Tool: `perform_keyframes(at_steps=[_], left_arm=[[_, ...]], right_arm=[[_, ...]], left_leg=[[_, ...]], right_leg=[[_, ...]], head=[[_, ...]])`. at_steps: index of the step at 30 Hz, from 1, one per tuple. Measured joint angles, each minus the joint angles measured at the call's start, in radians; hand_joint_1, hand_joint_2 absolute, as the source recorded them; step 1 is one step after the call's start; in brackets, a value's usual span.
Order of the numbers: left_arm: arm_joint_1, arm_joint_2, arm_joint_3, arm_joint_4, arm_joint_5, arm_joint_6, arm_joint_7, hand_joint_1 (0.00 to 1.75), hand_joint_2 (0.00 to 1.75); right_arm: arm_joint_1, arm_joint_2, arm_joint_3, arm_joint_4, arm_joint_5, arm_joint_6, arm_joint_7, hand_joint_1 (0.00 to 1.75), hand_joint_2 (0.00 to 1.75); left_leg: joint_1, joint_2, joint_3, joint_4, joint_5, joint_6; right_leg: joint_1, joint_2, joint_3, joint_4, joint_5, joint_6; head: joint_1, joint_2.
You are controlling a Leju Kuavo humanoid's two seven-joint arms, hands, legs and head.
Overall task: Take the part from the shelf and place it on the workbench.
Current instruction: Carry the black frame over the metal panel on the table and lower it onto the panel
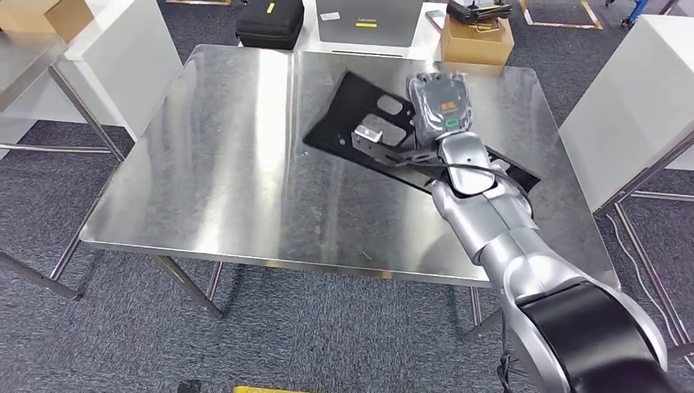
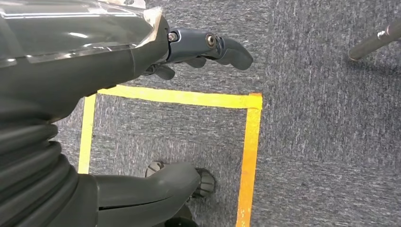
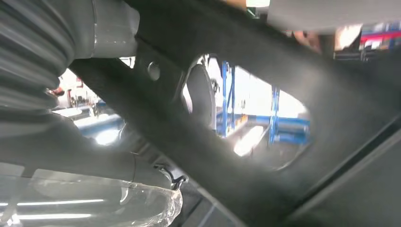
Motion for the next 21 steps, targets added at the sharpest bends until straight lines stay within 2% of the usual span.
perform_keyframes(at_steps=[1,2,4,6,9,10,12,13,14,15,16,17,18,19,20,21], left_arm=[[0.000,-0.001,-0.001,0.000,-0.003,0.000,0.000,0.00,1.75],[0.000,-0.002,-0.003,0.000,-0.005,0.000,0.000,0.00,1.75],[0.000,-0.006,-0.006,0.000,-0.007,0.000,0.000,0.00,1.75],[-0.001,-0.008,-0.009,0.000,-0.010,0.000,0.000,0.00,1.75],[-0.001,-0.010,-0.013,0.000,-0.016,0.000,0.003,0.00,1.75],[-0.001,-0.010,-0.015,0.000,-0.019,0.000,0.005,0.00,1.75],[-0.001,-0.010,-0.019,0.000,-0.023,-0.001,0.009,0.00,1.75],[-0.001,-0.010,-0.021,0.000,-0.024,-0.001,0.012,0.00,1.75],[0.000,-0.010,-0.022,0.000,-0.025,-0.002,0.014,0.00,1.75],[0.000,-0.010,-0.023,0.000,-0.025,-0.002,0.016,0.00,1.75],[0.000,-0.009,-0.024,0.000,-0.025,-0.002,0.017,0.00,1.75],[0.000,-0.009,-0.024,0.000,-0.024,-0.002,0.017,0.00,1.75],[0.000,-0.008,-0.024,0.000,-0.024,-0.002,0.017,0.00,1.75],[0.000,-0.008,-0.024,0.000,-0.024,-0.002,0.017,0.00,1.75],[0.000,-0.008,-0.024,0.000,-0.024,-0.002,0.017,0.00,1.75],[0.000,-0.008,-0.024,0.000,-0.023,-0.002,0.017,0.00,1.75]], right_arm=[[0.016,0.001,0.001,0.005,0.000,-0.007,0.000,1.52,1.75],[0.030,0.002,0.002,0.010,0.001,-0.016,0.000,1.52,1.75],[0.052,0.006,0.003,0.016,0.008,-0.035,0.008,1.52,1.75],[0.072,0.010,0.004,0.022,0.014,-0.049,0.020,1.52,1.75],[0.093,0.011,0.004,0.026,0.016,-0.055,0.026,1.52,1.75],[0.097,0.011,0.004,0.027,0.016,-0.055,0.025,1.52,1.75],[0.106,0.011,0.004,0.028,0.011,-0.055,0.018,1.52,1.75],[0.114,0.011,0.004,0.029,0.005,-0.055,0.010,1.52,1.75],[0.125,0.011,0.003,0.030,-0.003,-0.055,0.000,1.52,1.75],[0.137,0.012,0.001,0.030,-0.010,-0.054,-0.009,1.52,1.75],[0.149,0.012,0.000,0.030,-0.016,-0.055,-0.017,1.52,1.75],[0.161,0.013,-0.001,0.030,-0.020,-0.055,-0.022,1.52,1.75],[0.169,0.015,-0.001,0.030,-0.022,-0.055,-0.025,1.52,1.75],[0.176,0.016,-0.002,0.030,-0.023,-0.055,-0.027,1.52,1.75],[0.181,0.017,-0.002,0.030,-0.025,-0.055,-0.030,1.52,1.75],[0.186,0.018,-0.003,0.030,-0.026,-0.055,-0.032,1.52,1.75]], left_leg=[[0.000,-0.003,0.007,0.000,-0.005,-0.002],[0.000,-0.005,0.013,0.000,-0.010,-0.005],[-0.004,-0.007,0.022,0.003,-0.022,-0.015],[-0.007,-0.007,0.026,0.004,-0.032,-0.027],[0.001,-0.004,0.017,0.028,-0.054,-0.042],[0.003,-0.002,-0.002,0.067,-0.074,-0.047],[0.007,0.003,-0.071,0.195,-0.126,-0.056],[0.008,0.004,-0.109,0.255,-0.144,-0.060],[0.010,0.005,-0.137,0.289,-0.143,-0.063],[0.012,0.006,-0.147,0.286,-0.124,-0.065],[0.014,0.008,-0.136,0.245,-0.087,-0.066],[0.017,0.010,-0.111,0.177,-0.042,-0.065],[0.017,0.011,-0.081,0.110,-0.010,-0.064],[0.016,0.011,-0.058,0.060,0.010,-0.060],[0.014,0.010,-0.045,0.031,0.016,-0.055],[0.011,0.009,-0.040,0.025,0.010,-0.049]], right_leg=[[-0.001,-0.001,0.017,-0.053,0.031,0.006],[-0.002,-0.002,0.047,-0.130,0.067,0.011],[0.001,-0.005,0.104,-0.254,0.116,0.008],[0.006,-0.006,0.122,-0.286,0.125,-0.003],[-0.006,-0.004,0.130,-0.290,0.121,-0.020],[-0.011,-0.004,0.135,-0.292,0.119,-0.027],[-0.011,-0.004,0.143,-0.292,0.112,-0.038],[-0.010,-0.004,0.146,-0.292,0.109,-0.041],[-0.010,-0.004,0.151,-0.292,0.105,-0.042],[-0.010,-0.003,0.156,-0.291,0.100,-0.041],[-0.010,-0.003,0.162,-0.290,0.095,-0.038],[-0.011,-0.002,0.168,-0.289,0.088,-0.034],[-0.007,-0.001,0.172,-0.286,0.081,-0.028],[-0.005,0.000,0.173,-0.283,0.076,-0.023],[-0.002,0.001,0.173,-0.281,0.072,-0.017],[0.001,0.002,0.171,-0.281,0.071,-0.012]], head=[[0.003,0.000],[0.006,0.000],[0.011,0.000],[0.010,0.000],[0.003,0.000],[-0.001,0.000],[-0.011,0.000],[-0.013,0.000],[-0.014,0.000],[-0.015,0.000],[-0.016,0.000],[-0.017,0.000],[-0.019,0.000],[-0.019,0.000],[-0.019,0.000],[-0.018,0.000]])
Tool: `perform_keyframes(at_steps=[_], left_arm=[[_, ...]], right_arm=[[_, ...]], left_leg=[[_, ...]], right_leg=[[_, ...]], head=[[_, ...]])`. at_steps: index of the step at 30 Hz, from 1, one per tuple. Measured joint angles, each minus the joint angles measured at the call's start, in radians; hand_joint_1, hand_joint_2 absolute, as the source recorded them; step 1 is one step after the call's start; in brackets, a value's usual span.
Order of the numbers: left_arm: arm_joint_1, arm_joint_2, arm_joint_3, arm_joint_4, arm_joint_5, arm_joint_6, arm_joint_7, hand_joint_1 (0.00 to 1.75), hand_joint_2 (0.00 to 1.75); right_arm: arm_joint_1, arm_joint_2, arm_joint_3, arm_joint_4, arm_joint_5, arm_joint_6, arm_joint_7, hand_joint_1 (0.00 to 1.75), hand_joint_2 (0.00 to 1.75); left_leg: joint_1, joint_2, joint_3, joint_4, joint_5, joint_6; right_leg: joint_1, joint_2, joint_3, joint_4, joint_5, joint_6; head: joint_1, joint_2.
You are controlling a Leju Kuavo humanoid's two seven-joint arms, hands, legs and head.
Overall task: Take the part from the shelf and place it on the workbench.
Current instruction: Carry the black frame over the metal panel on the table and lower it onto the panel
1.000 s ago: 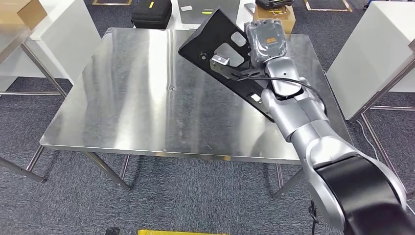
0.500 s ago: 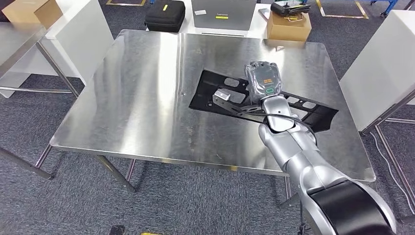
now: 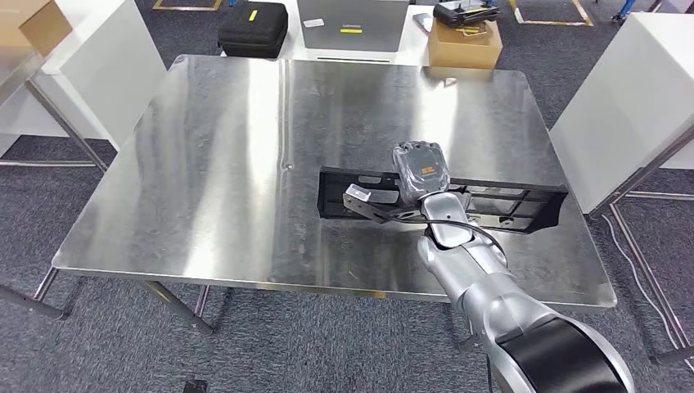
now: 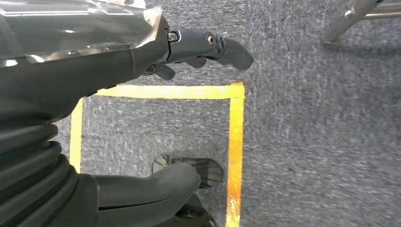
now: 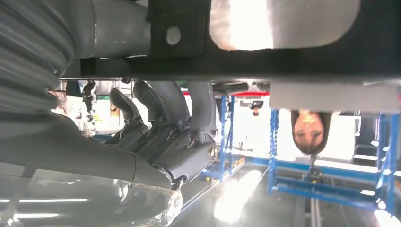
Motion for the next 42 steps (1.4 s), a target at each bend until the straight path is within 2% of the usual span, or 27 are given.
perform_keyframes(at_steps=[2,4,7,8,9,10,12,13,14,15,18,25,33,42], left_arm=[[0.001,-0.001,0.000,0.000,0.001,0.000,0.000,0.00,1.75],[0.002,-0.002,0.000,0.000,0.000,0.000,-0.002,0.00,1.75],[0.001,-0.002,0.000,0.000,0.000,0.000,-0.003,0.00,1.75],[0.002,-0.003,0.000,0.000,0.000,0.000,-0.003,0.00,1.75],[0.002,-0.003,0.000,0.000,0.000,0.000,-0.003,0.00,1.75],[0.003,-0.003,0.000,0.000,0.000,0.000,-0.003,0.00,1.75],[0.003,-0.004,0.000,0.000,0.000,0.000,-0.003,0.00,1.75],[0.003,-0.005,0.000,0.000,0.000,0.000,-0.004,0.00,1.75],[0.003,-0.005,0.000,0.000,0.000,0.000,-0.004,0.00,1.75],[0.003,-0.005,0.000,0.000,0.000,0.000,-0.004,0.00,1.75],[0.003,-0.006,0.000,0.000,0.000,-0.001,-0.006,0.00,1.75],[0.003,-0.006,0.000,0.000,0.001,-0.006,-0.010,0.00,1.75],[0.003,-0.007,0.002,0.000,0.023,-0.030,-0.049,0.00,1.75],[-0.003,-0.012,0.001,0.000,0.012,0.043,-0.104,0.00,1.75]], right_arm=[[0.007,0.002,-0.003,0.000,-0.004,0.000,-0.004,1.52,1.75],[0.013,0.003,-0.005,-0.001,-0.005,-0.002,0.000,1.52,1.75],[0.027,0.003,-0.005,-0.001,-0.003,-0.009,0.006,1.52,1.75],[0.031,0.002,-0.005,-0.001,-0.003,-0.011,0.007,1.52,1.75],[0.032,0.002,-0.005,-0.001,-0.003,-0.013,0.008,1.52,1.75],[0.033,0.002,-0.005,-0.001,-0.003,-0.013,0.008,1.52,1.75],[0.033,0.002,-0.005,-0.001,-0.002,-0.013,0.008,1.52,1.75],[0.032,0.002,-0.005,-0.001,-0.001,-0.013,0.008,1.52,1.75],[0.032,0.003,-0.005,-0.001,0.002,-0.013,0.008,1.52,1.75],[0.032,0.005,-0.005,-0.001,0.005,-0.013,0.009,1.52,1.75],[0.032,0.007,-0.005,-0.001,0.011,-0.012,0.012,1.52,1.75],[0.033,0.007,-0.005,-0.001,0.010,0.004,-0.005,1.52,1.75],[0.033,0.007,-0.005,-0.001,0.013,0.001,0.003,1.52,1.75],[0.034,0.002,-0.006,-0.001,0.024,-0.005,0.015,1.52,1.75]], left_leg=[[-0.003,-0.001,0.004,-0.005,-0.001,0.015],[-0.004,-0.001,0.015,-0.014,-0.001,0.032],[-0.006,0.000,0.025,-0.017,-0.008,0.047],[-0.007,-0.001,0.029,-0.017,-0.011,0.049],[-0.008,-0.001,0.032,-0.017,-0.014,0.049],[-0.008,-0.003,0.037,-0.017,-0.016,0.047],[-0.010,-0.006,0.046,-0.016,-0.023,0.041],[-0.012,-0.007,0.049,-0.015,-0.027,0.036],[-0.015,-0.007,0.051,-0.013,-0.031,0.031],[-0.017,-0.007,0.052,-0.012,-0.035,0.032],[-0.012,-0.007,0.055,-0.010,-0.039,0.039],[-0.006,-0.006,0.062,-0.020,-0.039,0.022],[-0.007,-0.005,0.062,-0.021,-0.039,0.017],[-0.013,-0.005,0.064,-0.021,-0.039,0.017]], right_leg=[[0.000,0.000,-0.001,0.002,-0.005,0.011],[-0.001,-0.002,-0.024,0.049,-0.030,0.016],[-0.004,-0.002,-0.132,0.249,-0.097,0.010],[-0.004,-0.002,-0.161,0.294,-0.106,0.013],[-0.004,-0.002,-0.173,0.307,-0.101,0.018],[-0.005,-0.003,-0.159,0.271,-0.079,0.025],[-0.005,-0.005,-0.092,0.126,-0.019,0.034],[-0.003,-0.007,-0.058,0.058,0.007,0.032],[-0.003,-0.008,-0.038,0.018,0.021,0.028],[-0.004,-0.009,-0.029,0.001,0.027,0.023],[-0.005,-0.009,-0.025,0.000,0.030,0.020],[0.002,-0.007,-0.024,0.001,0.026,0.008],[0.002,-0.007,-0.024,0.001,0.026,0.008],[0.001,-0.007,-0.024,0.001,0.026,0.008]], head=[[0.004,0.000],[0.008,0.000],[0.018,0.000],[0.019,0.000],[0.020,0.000],[0.022,0.000],[0.029,0.000],[0.032,0.000],[0.032,0.000],[0.029,0.000],[0.019,0.000],[0.014,0.000],[0.015,0.000],[0.015,0.000]])
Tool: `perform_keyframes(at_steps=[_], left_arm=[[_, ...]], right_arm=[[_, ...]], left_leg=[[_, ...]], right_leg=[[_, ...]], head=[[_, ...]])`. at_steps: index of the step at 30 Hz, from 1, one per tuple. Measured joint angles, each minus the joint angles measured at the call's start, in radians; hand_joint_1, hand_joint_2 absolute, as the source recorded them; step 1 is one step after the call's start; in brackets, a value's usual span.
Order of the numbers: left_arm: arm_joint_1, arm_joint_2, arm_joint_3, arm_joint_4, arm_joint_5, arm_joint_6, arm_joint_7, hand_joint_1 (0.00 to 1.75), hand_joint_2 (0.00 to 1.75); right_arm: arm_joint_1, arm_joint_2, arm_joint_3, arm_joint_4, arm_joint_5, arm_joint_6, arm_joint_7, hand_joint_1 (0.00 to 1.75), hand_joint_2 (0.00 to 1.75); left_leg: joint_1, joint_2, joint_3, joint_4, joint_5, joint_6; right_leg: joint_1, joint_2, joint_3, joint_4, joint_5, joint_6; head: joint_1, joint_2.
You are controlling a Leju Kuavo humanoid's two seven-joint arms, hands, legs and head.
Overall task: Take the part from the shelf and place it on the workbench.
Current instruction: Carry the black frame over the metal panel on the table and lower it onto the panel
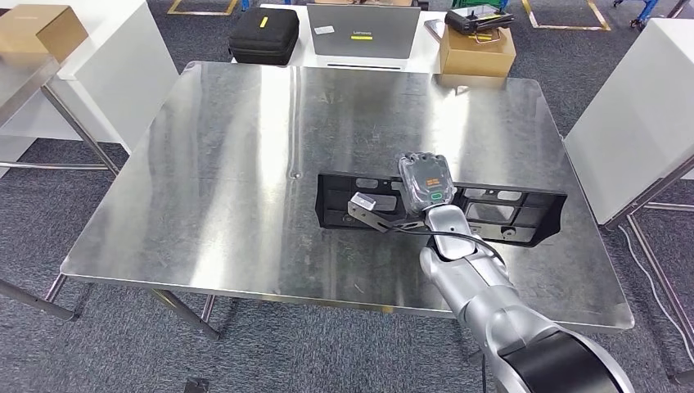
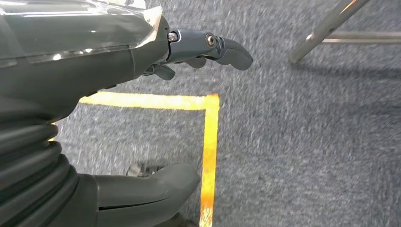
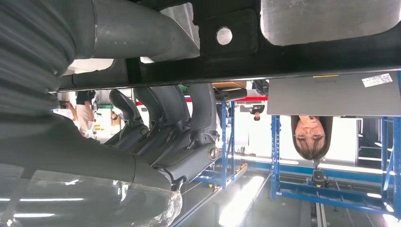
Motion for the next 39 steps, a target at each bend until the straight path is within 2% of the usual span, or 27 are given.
perform_keyframes(at_steps=[6,12,18,22,26,33,39], left_arm=[[-0.008,-0.006,-0.002,0.000,-0.008,0.034,-0.017,0.00,1.75],[-0.011,-0.009,-0.001,0.000,-0.005,0.043,-0.019,0.00,1.75],[-0.013,-0.013,-0.001,0.000,0.004,0.062,-0.019,0.00,1.75],[-0.013,-0.018,0.001,0.000,0.014,0.063,-0.019,0.00,1.75],[-0.013,-0.019,0.002,0.000,0.011,0.058,-0.018,0.00,1.75],[-0.011,-0.019,0.001,0.000,0.006,0.052,-0.014,0.00,1.75],[-0.011,-0.018,0.001,0.000,0.004,0.066,-0.015,0.00,1.75]], right_arm=[[0.007,0.002,-0.007,0.000,-0.007,-0.007,-0.008,1.52,1.75],[0.040,0.031,-0.020,-0.006,-0.023,-0.016,-0.019,1.52,1.75],[0.097,0.063,-0.024,-0.033,-0.011,-0.059,0.006,1.52,1.75],[0.192,0.081,-0.018,-0.128,0.063,-0.072,0.115,1.52,1.75],[0.348,0.084,0.007,-0.326,0.145,-0.017,0.212,1.52,1.75],[0.563,0.069,0.036,-0.543,0.152,0.069,0.220,1.52,1.75],[0.630,0.058,0.072,-0.628,0.153,0.090,0.218,1.52,1.75]], left_leg=[[0.000,0.000,0.000,0.000,0.000,0.000],[0.001,0.005,0.007,0.000,-0.004,-0.003],[0.003,0.013,0.023,-0.001,-0.013,-0.007],[0.007,0.017,0.035,-0.002,-0.019,-0.009],[0.009,0.018,0.040,-0.002,-0.022,-0.011],[0.010,0.015,0.029,-0.002,-0.017,-0.010],[0.010,0.015,0.025,-0.001,-0.017,-0.010]], right_leg=[[0.000,0.000,0.000,0.000,0.000,0.000],[-0.001,0.009,0.005,0.000,0.000,0.000],[0.000,0.016,0.020,0.000,-0.006,-0.008],[0.002,0.018,0.031,0.000,-0.010,-0.013],[0.004,0.019,0.036,-0.001,-0.012,-0.016],[0.005,0.016,0.027,0.000,-0.012,-0.017],[0.004,0.016,0.023,0.000,-0.012,-0.016]], head=[[0.000,0.000],[0.000,0.000],[0.000,0.000],[0.000,0.000],[-0.001,0.000],[-0.003,0.000],[-0.003,0.000]])
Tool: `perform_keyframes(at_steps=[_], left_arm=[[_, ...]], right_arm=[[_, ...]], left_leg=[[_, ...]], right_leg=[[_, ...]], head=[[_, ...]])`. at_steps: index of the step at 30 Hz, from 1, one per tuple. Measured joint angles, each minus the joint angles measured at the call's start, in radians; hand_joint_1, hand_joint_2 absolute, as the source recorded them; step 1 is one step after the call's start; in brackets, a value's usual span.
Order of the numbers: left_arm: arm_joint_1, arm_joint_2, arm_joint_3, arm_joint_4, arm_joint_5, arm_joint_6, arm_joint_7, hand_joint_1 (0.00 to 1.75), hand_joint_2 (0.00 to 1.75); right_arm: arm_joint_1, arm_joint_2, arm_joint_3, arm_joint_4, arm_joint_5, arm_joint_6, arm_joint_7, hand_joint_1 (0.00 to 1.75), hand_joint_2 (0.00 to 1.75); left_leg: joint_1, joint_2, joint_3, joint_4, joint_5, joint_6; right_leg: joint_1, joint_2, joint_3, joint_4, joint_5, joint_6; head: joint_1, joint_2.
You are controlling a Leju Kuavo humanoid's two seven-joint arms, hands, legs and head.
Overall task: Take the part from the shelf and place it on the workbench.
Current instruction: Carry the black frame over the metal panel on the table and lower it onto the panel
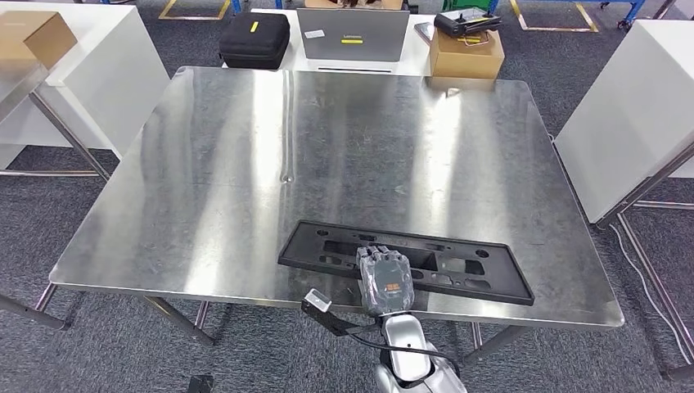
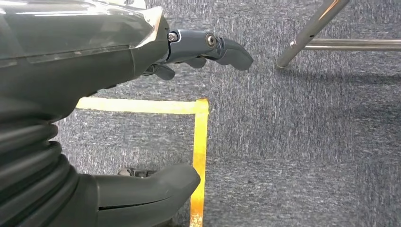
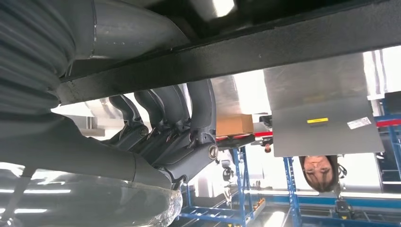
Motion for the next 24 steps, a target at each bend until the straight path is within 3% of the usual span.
perform_keyframes(at_steps=[16,20,21,24], left_arm=[[-0.002,0.002,-0.002,-0.001,-0.017,0.096,-0.049,0.00,1.75],[-0.003,0.002,-0.002,-0.001,-0.016,0.091,-0.058,0.00,1.75],[-0.003,0.002,-0.002,-0.001,-0.015,0.088,-0.061,0.00,1.75],[-0.003,0.001,-0.002,-0.001,-0.013,0.092,-0.068,0.00,0.44]], right_arm=[[0.014,-0.038,0.018,-0.100,0.000,0.013,0.032,1.52,1.75],[0.020,-0.050,0.021,-0.123,0.000,0.013,0.052,0.00,0.00],[0.021,-0.053,0.021,-0.130,0.000,0.013,0.057,0.00,0.00],[0.024,-0.063,0.023,-0.147,0.000,0.014,0.071,0.00,0.00]], left_leg=[[0.000,0.000,-0.004,0.000,-0.001,0.000],[0.000,0.000,-0.005,0.000,-0.001,0.000],[0.000,0.000,-0.005,0.000,-0.001,0.000],[0.000,0.000,-0.005,0.000,-0.001,0.000]], right_leg=[[0.000,0.000,-0.004,0.000,0.000,0.000],[-0.001,0.000,-0.005,0.000,0.000,0.000],[-0.001,0.000,-0.005,0.000,0.000,0.000],[-0.001,0.000,-0.005,0.000,0.000,0.000]], head=[[0.000,0.000],[0.000,0.000],[0.000,0.000],[0.000,0.000]])
